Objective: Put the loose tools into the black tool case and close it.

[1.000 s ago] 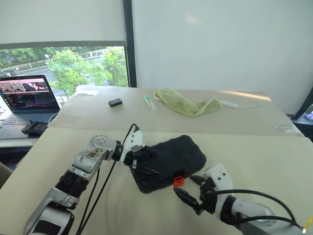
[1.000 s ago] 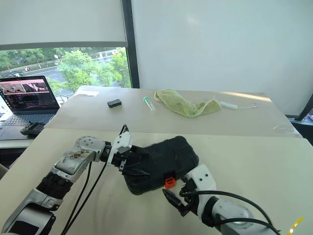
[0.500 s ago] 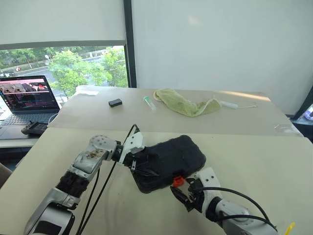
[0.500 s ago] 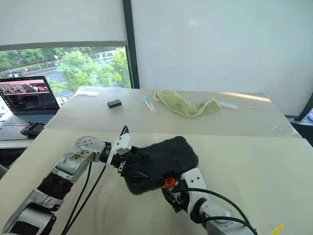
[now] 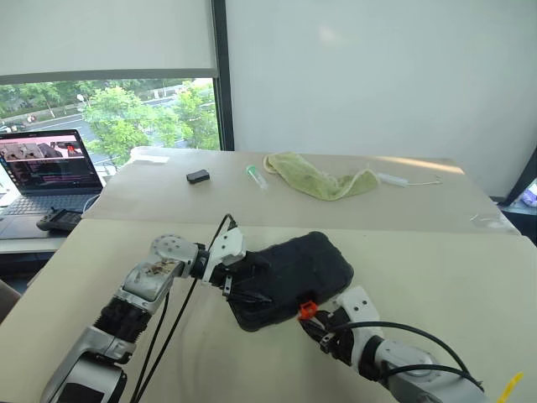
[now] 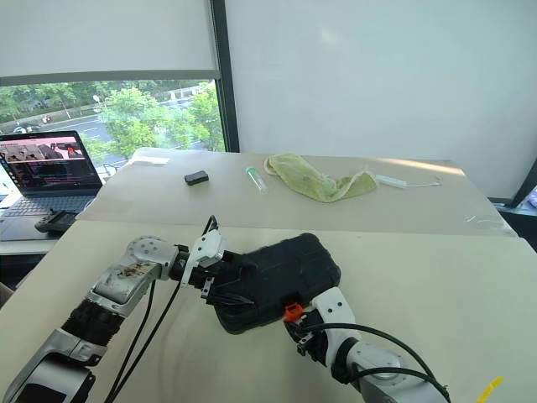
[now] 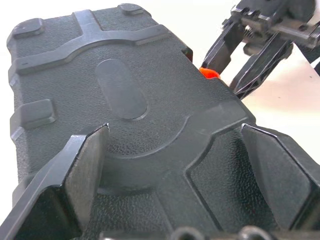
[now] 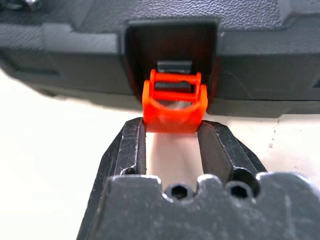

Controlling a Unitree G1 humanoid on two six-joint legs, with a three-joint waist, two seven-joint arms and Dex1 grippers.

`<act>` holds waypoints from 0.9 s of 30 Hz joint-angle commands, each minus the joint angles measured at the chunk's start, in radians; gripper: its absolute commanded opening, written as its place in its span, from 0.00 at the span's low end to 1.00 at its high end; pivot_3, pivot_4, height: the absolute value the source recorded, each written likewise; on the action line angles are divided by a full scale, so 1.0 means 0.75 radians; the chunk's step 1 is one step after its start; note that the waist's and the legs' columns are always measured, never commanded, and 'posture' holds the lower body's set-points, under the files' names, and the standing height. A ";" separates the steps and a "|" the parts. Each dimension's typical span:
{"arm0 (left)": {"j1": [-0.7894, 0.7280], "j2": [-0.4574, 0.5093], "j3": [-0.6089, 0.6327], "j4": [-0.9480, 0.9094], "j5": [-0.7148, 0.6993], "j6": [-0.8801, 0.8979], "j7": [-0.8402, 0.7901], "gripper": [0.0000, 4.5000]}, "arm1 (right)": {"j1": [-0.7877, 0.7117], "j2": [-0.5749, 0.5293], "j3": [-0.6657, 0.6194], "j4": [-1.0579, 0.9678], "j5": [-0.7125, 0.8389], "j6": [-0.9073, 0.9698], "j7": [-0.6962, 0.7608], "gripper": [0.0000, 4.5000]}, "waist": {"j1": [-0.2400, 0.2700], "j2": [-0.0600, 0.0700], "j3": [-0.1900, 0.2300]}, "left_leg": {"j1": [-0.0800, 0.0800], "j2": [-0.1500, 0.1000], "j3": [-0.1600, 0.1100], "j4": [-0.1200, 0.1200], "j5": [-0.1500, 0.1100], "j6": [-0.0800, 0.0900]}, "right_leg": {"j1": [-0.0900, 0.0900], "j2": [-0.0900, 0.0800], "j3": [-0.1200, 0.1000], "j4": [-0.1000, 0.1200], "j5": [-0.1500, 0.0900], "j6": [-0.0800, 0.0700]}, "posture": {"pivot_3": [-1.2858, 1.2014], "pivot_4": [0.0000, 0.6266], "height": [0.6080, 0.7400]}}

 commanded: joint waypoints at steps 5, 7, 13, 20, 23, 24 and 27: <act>0.065 0.005 -0.048 0.027 0.076 0.012 0.020 1.00 | -0.059 -0.024 -0.094 -0.101 0.082 0.068 0.014 0.28 | -0.001 0.000 0.000 | 0.001 0.000 0.000 0.000 0.000 0.000 | 0.000 0.000 0.000 0.000 0.000 0.000 | 0.52 0.24 1.00; 0.069 0.006 -0.050 0.021 0.077 0.011 0.021 1.00 | -0.069 -0.021 -0.098 -0.108 0.089 0.071 0.008 0.28 | -0.001 0.000 0.000 | 0.001 0.000 0.000 0.000 0.000 0.000 | 0.000 0.000 0.000 0.000 0.000 0.000 | 0.52 0.24 1.00; 0.077 0.009 -0.055 0.012 0.083 0.006 0.020 1.00 | -0.109 0.007 -0.111 -0.146 0.119 0.094 -0.020 0.26 | -0.002 0.000 0.000 | 0.000 0.000 0.000 0.000 0.000 0.000 | 0.000 0.000 0.000 0.000 0.000 0.000 | 0.52 0.24 1.00; 0.086 0.010 -0.062 -0.004 0.088 0.013 0.019 1.00 | -0.138 0.019 -0.115 -0.166 0.130 0.116 -0.053 0.26 | -0.004 0.000 0.000 | 0.000 0.000 0.000 0.000 0.000 0.000 | 0.000 0.000 0.000 0.000 0.000 0.000 | 0.52 0.24 1.00; 0.088 0.010 -0.068 -0.013 0.090 0.017 0.018 1.00 | -0.154 0.015 -0.093 -0.129 0.118 0.112 -0.056 0.26 | -0.004 0.000 0.000 | 0.000 0.000 0.000 0.000 0.000 0.000 | 0.000 0.000 0.000 0.000 0.000 0.000 | 0.52 0.24 1.00; 0.089 0.010 -0.070 -0.014 0.091 0.018 0.017 1.00 | -0.157 0.015 -0.086 -0.111 0.111 0.107 -0.056 0.26 | -0.005 0.000 0.000 | 0.000 0.000 0.000 0.000 0.000 0.000 | 0.000 0.000 0.000 0.000 0.000 0.000 | 0.52 0.24 1.00; 0.094 0.011 -0.072 -0.025 0.092 0.024 0.017 1.00 | -0.162 0.007 -0.066 -0.068 0.087 0.091 -0.057 0.26 | -0.009 0.000 -0.001 | 0.000 0.001 0.000 0.000 0.000 0.000 | 0.000 0.000 0.000 0.000 0.000 0.000 | 0.52 0.24 1.00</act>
